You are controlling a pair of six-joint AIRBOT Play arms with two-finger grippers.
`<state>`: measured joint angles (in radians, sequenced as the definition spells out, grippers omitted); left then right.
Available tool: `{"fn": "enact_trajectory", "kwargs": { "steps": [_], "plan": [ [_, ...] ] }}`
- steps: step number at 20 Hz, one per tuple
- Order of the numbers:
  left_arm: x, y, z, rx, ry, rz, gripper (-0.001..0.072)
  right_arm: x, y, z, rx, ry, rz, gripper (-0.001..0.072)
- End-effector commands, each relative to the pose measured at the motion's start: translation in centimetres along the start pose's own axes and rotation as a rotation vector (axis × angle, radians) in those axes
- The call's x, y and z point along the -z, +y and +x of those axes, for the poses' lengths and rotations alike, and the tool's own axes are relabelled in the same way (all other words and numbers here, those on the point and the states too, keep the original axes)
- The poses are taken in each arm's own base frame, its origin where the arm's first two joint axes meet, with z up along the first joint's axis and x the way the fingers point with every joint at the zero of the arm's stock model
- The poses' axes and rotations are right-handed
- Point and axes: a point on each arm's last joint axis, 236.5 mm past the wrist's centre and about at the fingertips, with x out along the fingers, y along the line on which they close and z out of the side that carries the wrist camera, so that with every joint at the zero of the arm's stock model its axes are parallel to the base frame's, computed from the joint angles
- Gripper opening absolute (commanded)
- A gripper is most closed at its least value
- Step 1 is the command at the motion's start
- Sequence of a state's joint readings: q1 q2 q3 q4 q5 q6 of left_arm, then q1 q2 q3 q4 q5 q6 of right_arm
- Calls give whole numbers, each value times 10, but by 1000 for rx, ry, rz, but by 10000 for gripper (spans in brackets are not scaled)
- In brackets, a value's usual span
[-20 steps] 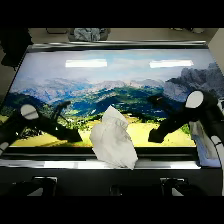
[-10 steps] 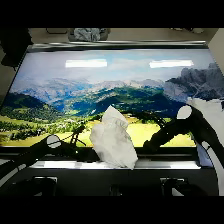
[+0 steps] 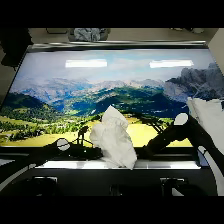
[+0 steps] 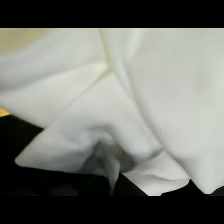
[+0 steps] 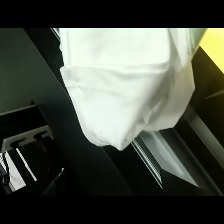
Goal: Fold the shirts.
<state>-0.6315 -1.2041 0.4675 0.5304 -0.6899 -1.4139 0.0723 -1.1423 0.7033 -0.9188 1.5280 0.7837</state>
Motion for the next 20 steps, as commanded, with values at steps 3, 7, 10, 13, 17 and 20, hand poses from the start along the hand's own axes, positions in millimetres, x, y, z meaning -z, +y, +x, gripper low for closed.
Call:
{"fn": "enact_trajectory", "kwargs": {
  "steps": [3, 7, 10, 13, 17, 20],
  "plan": [
    [3, -8, 0, 15, 25, 8, 33, -12, -15, 27, 0, -124, 58, 705],
    [8, -8, -1, 13, 44, 17, 33, -12, -17, 41, -21, -168, 92, 657],
    [8, -8, -1, 13, 45, 17, 33, -27, -12, 38, -44, -235, 84, 303],
    [8, -9, -2, 17, 43, 38, 32, -49, 0, 30, -92, -324, 39, 39],
    [-23, -30, -52, 0, -55, 286, 29, -63, 9, -7, -14, -294, -135, 37],
    [-80, -77, -155, -15, -342, 420, 29, -106, 20, -94, 247, -380, -302, 36]
  ]
}}
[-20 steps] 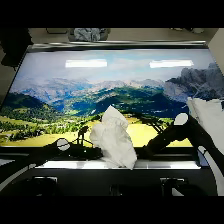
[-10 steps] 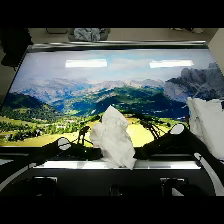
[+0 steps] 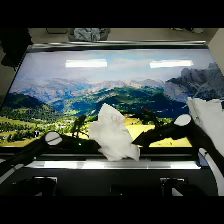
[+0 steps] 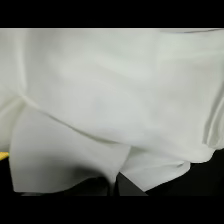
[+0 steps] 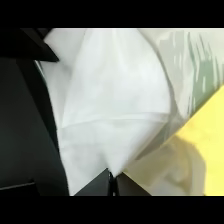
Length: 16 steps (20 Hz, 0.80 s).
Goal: Fold the shirts.
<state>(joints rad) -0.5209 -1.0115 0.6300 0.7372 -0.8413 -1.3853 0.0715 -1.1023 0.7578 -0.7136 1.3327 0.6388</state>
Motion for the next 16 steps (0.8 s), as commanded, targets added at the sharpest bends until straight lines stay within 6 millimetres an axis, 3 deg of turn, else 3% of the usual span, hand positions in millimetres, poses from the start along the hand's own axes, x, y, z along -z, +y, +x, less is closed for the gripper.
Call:
{"fn": "enact_trajectory", "kwargs": {
  "steps": [1, 3, 4, 6, 8, 10, 11, 14, 16],
  "plan": [
    [-84, -30, -116, -83, -334, 170, 29, -75, 4, -85, 277, -89, -222, 37],
    [-129, -71, -220, -88, -624, 244, 29, -133, 19, -174, 563, -236, -320, 37],
    [-140, -93, -270, -86, -753, 268, 29, -156, 37, -226, 708, -335, -353, 37],
    [-142, -141, -362, -75, -982, 326, 29, -182, 97, -309, 879, -539, -430, 37],
    [-130, -192, -416, -21, -1111, 414, 29, -194, 173, -359, 905, -746, -548, 36],
    [-118, -234, -448, 88, -1196, 465, 30, -194, 235, -385, 873, -906, -643, 37],
    [-114, -245, -460, 108, -1229, 486, 30, -190, 253, -393, 876, -942, -671, 37],
    [-106, -255, -471, 114, -1255, 516, 30, -172, 269, -401, 907, -951, -684, 37],
    [-108, -248, -466, 76, -1236, 519, 30, -157, 254, -389, 902, -873, -600, 37]
  ]
}}
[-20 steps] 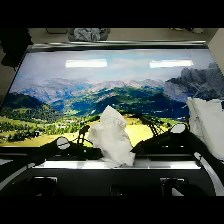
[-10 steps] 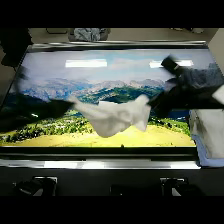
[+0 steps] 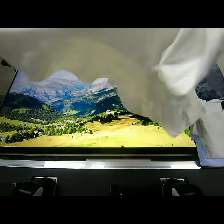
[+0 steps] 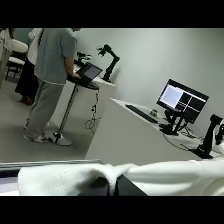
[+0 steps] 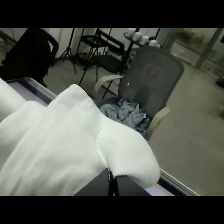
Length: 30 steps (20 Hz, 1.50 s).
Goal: Fold the shirts.
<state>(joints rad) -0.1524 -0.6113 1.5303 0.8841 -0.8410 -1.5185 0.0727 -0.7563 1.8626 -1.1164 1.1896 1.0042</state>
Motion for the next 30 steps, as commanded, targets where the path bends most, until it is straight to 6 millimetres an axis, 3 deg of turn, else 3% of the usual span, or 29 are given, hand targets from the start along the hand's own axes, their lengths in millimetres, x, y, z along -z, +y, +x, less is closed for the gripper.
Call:
{"fn": "enact_trajectory", "kwargs": {
  "steps": [1, 4, 6, 9, 14, 16, 18, 20, 22, 23, 24, 25, 26, 28, 30],
  "plan": [
    [-8, -1, -7, -24, -10, 48, 30, 25, 7, -21, 4, 130, 44, 37],
    [13, 34, 3, -131, 71, 93, 30, 109, 28, -19, -108, 499, 169, 37],
    [59, 75, 23, -208, 216, 54, 29, 158, 48, -4, -223, 693, 264, 37],
    [142, 147, 65, -299, 405, -24, 31, 230, 54, 57, -252, 796, 401, 37],
    [242, 259, 141, -420, 516, -121, 32, 361, 67, 186, -176, 754, 739, 38],
    [294, 281, 156, -431, 593, -224, 33, 403, 75, 215, -170, 789, 834, 38],
    [347, 283, 162, -416, 700, -337, 34, 443, 93, 230, -195, 858, 925, 38],
    [394, 276, 159, -399, 820, -398, 34, 472, 109, 236, -219, 913, 984, 38],
    [416, 272, 151, -392, 899, -422, 51, 484, 109, 243, -222, 905, 960, 55],
    [418, 273, 145, -394, 922, -432, 224, 482, 100, 243, -230, 881, 920, 212],
    [416, 274, 136, -393, 959, -450, 542, 475, 87, 240, -254, 858, 859, 500],
    [411, 275, 122, -391, 1012, -472, 708, 465, 70, 232, -295, 839, 779, 687],
    [407, 273, 101, -383, 1095, -509, 699, 458, 52, 218, -331, 845, 707, 699],
    [406, 260, 52, -368, 1272, -580, 683, 463, 0, 177, -305, 916, 637, 693],
    [421, 246, 15, -383, 1384, -591, 683, 482, -41, 139, -197, 965, 757, 658]
  ]
}}
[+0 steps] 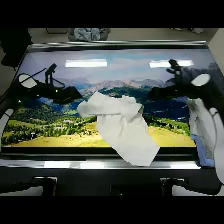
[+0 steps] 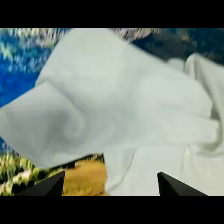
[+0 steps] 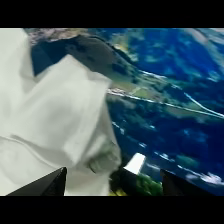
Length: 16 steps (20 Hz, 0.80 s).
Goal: Fold the shirts.
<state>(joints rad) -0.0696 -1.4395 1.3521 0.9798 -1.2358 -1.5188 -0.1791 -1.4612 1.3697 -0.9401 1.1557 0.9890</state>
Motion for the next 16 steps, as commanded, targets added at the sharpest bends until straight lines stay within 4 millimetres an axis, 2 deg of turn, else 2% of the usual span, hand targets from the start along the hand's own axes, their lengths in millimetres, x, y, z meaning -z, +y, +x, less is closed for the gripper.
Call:
{"fn": "enact_trajectory", "kwargs": {
  "steps": [1, 3, 4, 6, 8, 11, 15, 16],
  "plan": [
    [84, 15, -2, -25, 251, -36, 683, 41, -60, -52, 41, 87, 88, 657],
    [130, 4, 30, 8, 288, -54, 683, 76, -73, -58, 29, 171, 143, 606],
    [154, -6, 48, 44, 299, -75, 683, 88, -72, -55, 19, 202, 160, 605],
    [196, -24, 86, 103, 313, -140, 683, 105, -61, -40, -21, 250, 176, 606],
    [219, -37, 119, 135, 266, -221, 682, 121, -42, -24, -66, 309, 141, 607],
    [217, -53, 144, 147, 176, -264, 680, 131, -19, -4, -101, 363, 81, 612],
    [202, -64, 161, 159, 131, -312, 666, 133, -2, 9, -109, 400, -4, 673],
    [197, -68, 164, 168, 130, -322, 640, 136, 0, 13, -119, 413, -10, 673]
  ]
}}
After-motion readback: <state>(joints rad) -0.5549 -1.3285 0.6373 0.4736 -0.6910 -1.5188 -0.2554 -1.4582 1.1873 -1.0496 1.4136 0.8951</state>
